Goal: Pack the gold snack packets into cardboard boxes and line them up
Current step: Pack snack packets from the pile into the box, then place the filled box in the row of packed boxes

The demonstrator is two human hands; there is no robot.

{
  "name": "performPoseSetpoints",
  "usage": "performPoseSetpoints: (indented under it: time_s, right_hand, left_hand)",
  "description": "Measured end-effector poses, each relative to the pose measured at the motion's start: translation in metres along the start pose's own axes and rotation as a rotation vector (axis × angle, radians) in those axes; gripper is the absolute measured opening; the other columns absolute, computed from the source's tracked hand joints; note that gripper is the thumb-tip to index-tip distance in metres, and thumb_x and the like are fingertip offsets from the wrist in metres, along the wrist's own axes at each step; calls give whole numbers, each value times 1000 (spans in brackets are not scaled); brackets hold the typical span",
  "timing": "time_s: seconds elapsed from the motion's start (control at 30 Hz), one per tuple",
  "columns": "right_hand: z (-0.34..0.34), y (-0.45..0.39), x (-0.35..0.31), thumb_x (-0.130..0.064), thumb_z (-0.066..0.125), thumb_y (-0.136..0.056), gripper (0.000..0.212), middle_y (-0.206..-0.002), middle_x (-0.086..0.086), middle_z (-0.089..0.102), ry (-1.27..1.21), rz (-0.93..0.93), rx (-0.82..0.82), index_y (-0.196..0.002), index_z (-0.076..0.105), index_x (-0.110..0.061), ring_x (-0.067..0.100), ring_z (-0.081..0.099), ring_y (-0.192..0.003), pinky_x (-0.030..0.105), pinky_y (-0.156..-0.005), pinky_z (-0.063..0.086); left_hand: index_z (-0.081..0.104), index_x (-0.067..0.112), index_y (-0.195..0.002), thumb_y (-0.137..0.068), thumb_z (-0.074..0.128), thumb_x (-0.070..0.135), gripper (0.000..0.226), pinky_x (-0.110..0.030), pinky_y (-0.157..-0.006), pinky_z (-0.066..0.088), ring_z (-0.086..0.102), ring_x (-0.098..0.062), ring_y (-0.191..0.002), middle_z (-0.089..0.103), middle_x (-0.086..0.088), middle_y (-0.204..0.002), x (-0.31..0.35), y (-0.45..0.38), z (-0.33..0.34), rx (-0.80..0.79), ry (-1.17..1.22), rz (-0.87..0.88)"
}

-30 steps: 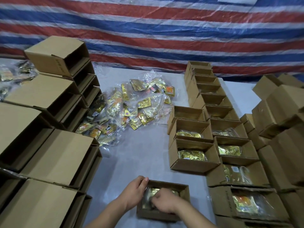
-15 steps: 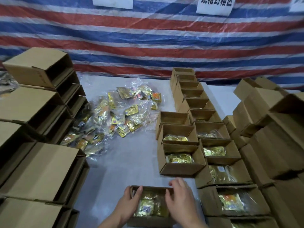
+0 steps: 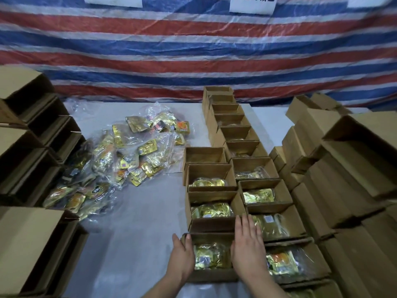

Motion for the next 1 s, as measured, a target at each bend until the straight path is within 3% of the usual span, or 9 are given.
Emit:
performPoseSetpoints:
  time_s: [0.1,0.17,0.33,0.4,0.47,0.57,0.7,0.87,1.0]
  right_hand:
    - [1,-24,1,-39,37,-100,88,-156,15,-28,60,-56,-13,-140,-35,-9,31,-31,-142,44,-104,-37]
    - [2,-37,5,-41,36,-100,89,-154,15,-31,73,-70,-12,-141,-35,-8,31,-33,-140,45,-101,-40]
    - [4,-61,17,-51,27,-98,82,-154,16,-25,83,-69,-53,-146,-26,-11,36,-18,-149,51,-111,-25]
    - [6,-63,16,-53,20,-98,78,-156,17,-23,100,-99,-68,-145,-25,-10,37,-18,-149,53,-110,-25]
    - [7,-63,15,-54,16,-98,76,-156,17,-23,115,-116,-62,-144,-25,-11,37,-20,-147,55,-109,-29]
    - [7,-63,13,-56,12,-97,76,-154,16,-27,120,-127,-56,-145,-25,-11,35,-29,-142,56,-101,-38]
    - [8,-66,8,-57,7,-96,77,-153,20,-30,131,-138,-59,-147,-26,-9,37,-34,-139,55,-95,-42]
    - [6,-76,3,-56,8,-98,75,-154,17,-30,94,-150,-54,-148,-26,-11,35,-35,-138,52,-96,-42]
    - [-1,-90,-2,-55,9,-99,73,-157,16,-25,70,-167,-35,-146,-26,-12,33,-30,-143,51,-105,-33]
  left_hand:
    - [-3,4,-154,-105,26,39,68,-29,-113,24,28,-29,-144,27,-12,-158,16,-9,7,2,25,23]
    - [-3,6,-155,-105,26,40,67,-29,-113,24,28,-30,-144,26,-12,-158,24,-15,10,7,14,27]
    - [19,8,-153,-105,26,37,57,-33,-113,27,34,-31,-141,35,-13,-154,33,-28,12,21,-7,34]
    - [37,14,-143,-105,27,35,44,-30,-100,37,48,-28,-129,51,-9,-141,35,-29,10,27,-8,57]
    - [48,25,-124,-105,27,34,30,-26,-83,36,56,-20,-105,61,-2,-124,36,-28,7,31,3,81]
    - [50,31,-110,-105,28,33,22,-25,-76,34,54,-12,-93,62,5,-109,37,-28,4,54,18,99]
    - [50,32,-109,-105,28,34,22,-26,-77,35,54,-14,-92,60,7,-103,37,-29,1,89,8,96]
    - [49,30,-111,-105,28,34,23,-27,-80,35,52,-16,-94,58,5,-103,42,-39,-3,114,18,98]
    - [50,27,-113,-106,25,33,26,-25,-83,35,50,-14,-96,57,6,-105,52,-53,-7,124,27,115]
Point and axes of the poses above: each hand's wrist, its own y-axis away from the middle knuckle, its own z-axis out of the palm, x = y × z, the point moved 10 cm from there along -y, towards the middle knuckle
